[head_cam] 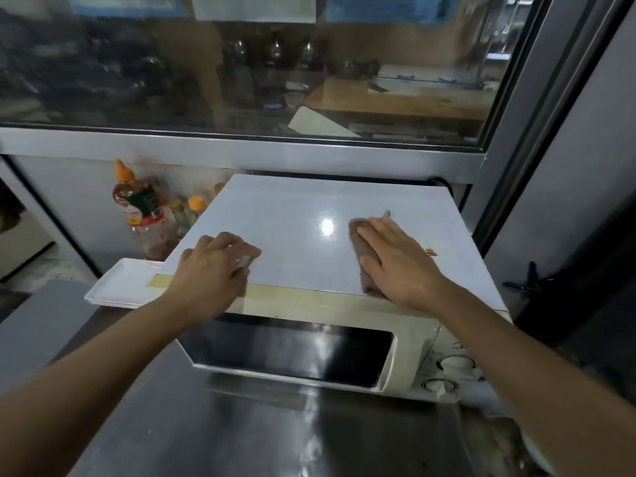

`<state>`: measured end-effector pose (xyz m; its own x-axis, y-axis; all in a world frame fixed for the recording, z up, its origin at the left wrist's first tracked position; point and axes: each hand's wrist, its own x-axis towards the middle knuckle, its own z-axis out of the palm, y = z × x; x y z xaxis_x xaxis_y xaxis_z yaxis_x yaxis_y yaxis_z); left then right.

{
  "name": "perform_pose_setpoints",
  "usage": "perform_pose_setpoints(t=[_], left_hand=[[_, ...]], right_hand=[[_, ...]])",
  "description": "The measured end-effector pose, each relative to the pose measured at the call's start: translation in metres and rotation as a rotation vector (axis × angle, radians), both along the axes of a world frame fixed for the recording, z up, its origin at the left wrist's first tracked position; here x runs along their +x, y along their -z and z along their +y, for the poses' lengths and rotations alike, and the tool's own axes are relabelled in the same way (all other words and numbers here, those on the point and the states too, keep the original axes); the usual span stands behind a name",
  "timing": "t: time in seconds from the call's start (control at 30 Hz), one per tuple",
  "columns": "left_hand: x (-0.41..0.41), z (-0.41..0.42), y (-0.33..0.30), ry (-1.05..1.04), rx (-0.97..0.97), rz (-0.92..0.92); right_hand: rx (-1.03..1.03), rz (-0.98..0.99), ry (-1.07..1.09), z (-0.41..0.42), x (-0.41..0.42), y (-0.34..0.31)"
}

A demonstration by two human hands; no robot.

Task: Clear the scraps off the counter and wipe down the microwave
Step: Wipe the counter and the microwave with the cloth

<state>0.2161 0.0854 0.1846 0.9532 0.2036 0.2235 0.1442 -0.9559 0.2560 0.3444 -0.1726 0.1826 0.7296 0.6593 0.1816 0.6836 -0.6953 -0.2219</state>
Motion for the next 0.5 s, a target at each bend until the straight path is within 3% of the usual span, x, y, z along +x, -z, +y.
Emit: perform_pose_setpoints(t=[0.07, 0.23, 0.37, 0.5], left_hand=[[-0.001, 0.006, -0.001, 0.046, -0.026, 0.026], [-0.012, 0.034, -0.009, 0.117, -0.069, 0.02], [-0.023, 0.06, -0.011, 0.089, -0.03, 0.007], [-0.028, 0.066, -0.006, 0.115, -0.01, 0.008]], right_hand=[[-0.008, -0.08, 0.039, 0.036, -0.004, 0.003], [-0.034, -0.072, -0.024, 0.122, -0.032, 0.004], [0.004, -0.017, -0.1, 0.087, -0.042, 0.005], [-0.027, 0.003, 0.141, 0.024, -0.038, 0.005]])
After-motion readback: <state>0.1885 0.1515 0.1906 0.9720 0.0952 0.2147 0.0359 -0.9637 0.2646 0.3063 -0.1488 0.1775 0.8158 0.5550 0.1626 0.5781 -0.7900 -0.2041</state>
